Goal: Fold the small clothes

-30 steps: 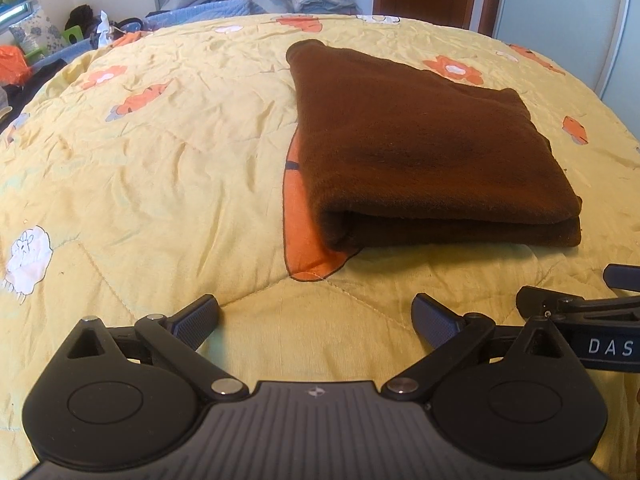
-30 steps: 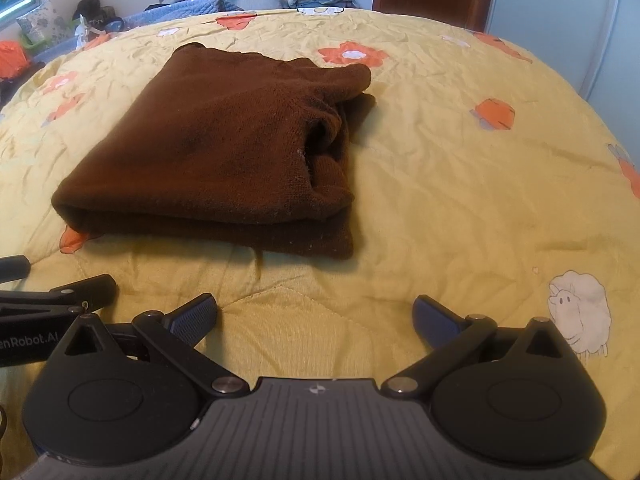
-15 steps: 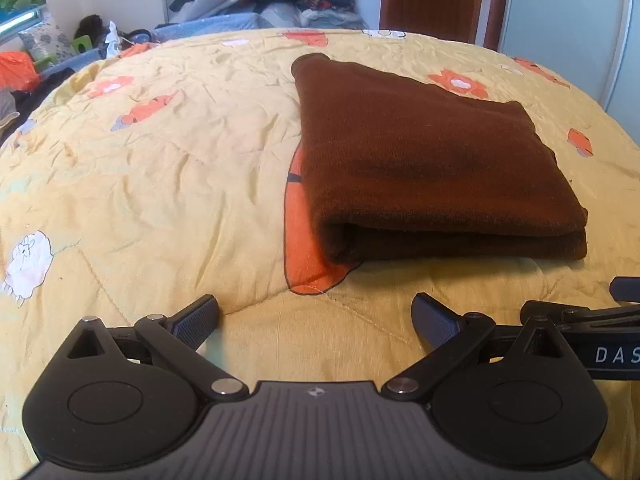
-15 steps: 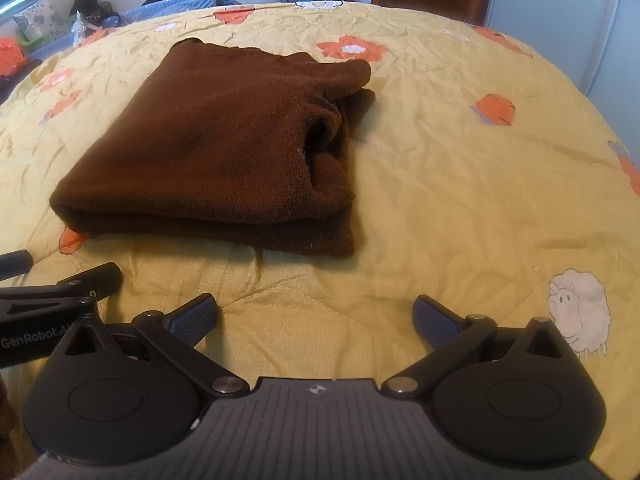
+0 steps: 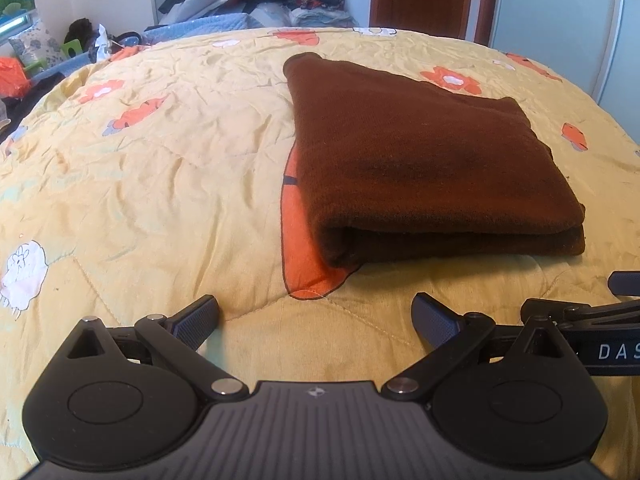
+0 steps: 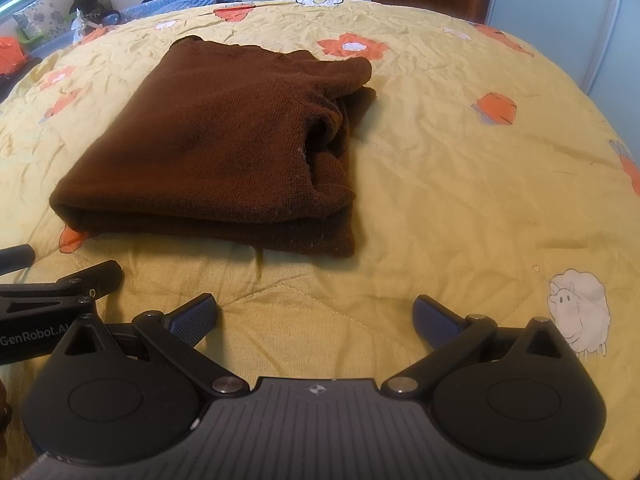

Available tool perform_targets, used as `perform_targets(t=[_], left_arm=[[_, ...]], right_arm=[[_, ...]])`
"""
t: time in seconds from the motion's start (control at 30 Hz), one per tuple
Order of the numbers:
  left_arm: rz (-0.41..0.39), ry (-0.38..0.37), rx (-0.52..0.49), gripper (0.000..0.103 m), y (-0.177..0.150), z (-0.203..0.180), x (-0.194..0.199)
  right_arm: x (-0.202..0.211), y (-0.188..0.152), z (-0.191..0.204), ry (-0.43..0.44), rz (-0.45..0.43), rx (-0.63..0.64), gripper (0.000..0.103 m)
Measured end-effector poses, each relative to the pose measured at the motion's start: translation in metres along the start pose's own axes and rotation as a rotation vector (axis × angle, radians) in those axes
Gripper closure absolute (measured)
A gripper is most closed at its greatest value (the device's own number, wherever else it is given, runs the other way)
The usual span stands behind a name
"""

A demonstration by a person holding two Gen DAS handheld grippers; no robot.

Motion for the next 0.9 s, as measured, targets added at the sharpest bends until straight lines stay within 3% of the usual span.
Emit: perform_targets(t=[0.47,0.67,0.9], left_arm=[[0.035,0.004,0.019,0.000,0.005,0.002,0.000],[-0.033,0.029,-0.019,0.000,0.013,-0.004,0.019],[-0.039,-0.028,0.016,0.000,0.020,-0.003,0.028]], right_arm=[[-0.001,0.003,-0.001,0.004,0.022,-0.004,0.000],[0.012,0.005,0.000,-0.010,-0.011,0.007,0.000],[0.024,0.011,-0.007,-0.010,-0.044,0.004,0.000]])
Point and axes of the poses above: each gripper's, at about its wrist camera, not at the fingertips, and x roughly against the way its jaws point, z to its left, y to its top, the point moved 4 cm from there along -x, roughly the way its jaws point, and after that the axes turned 9 degrees about x, right-handed, at the moved point
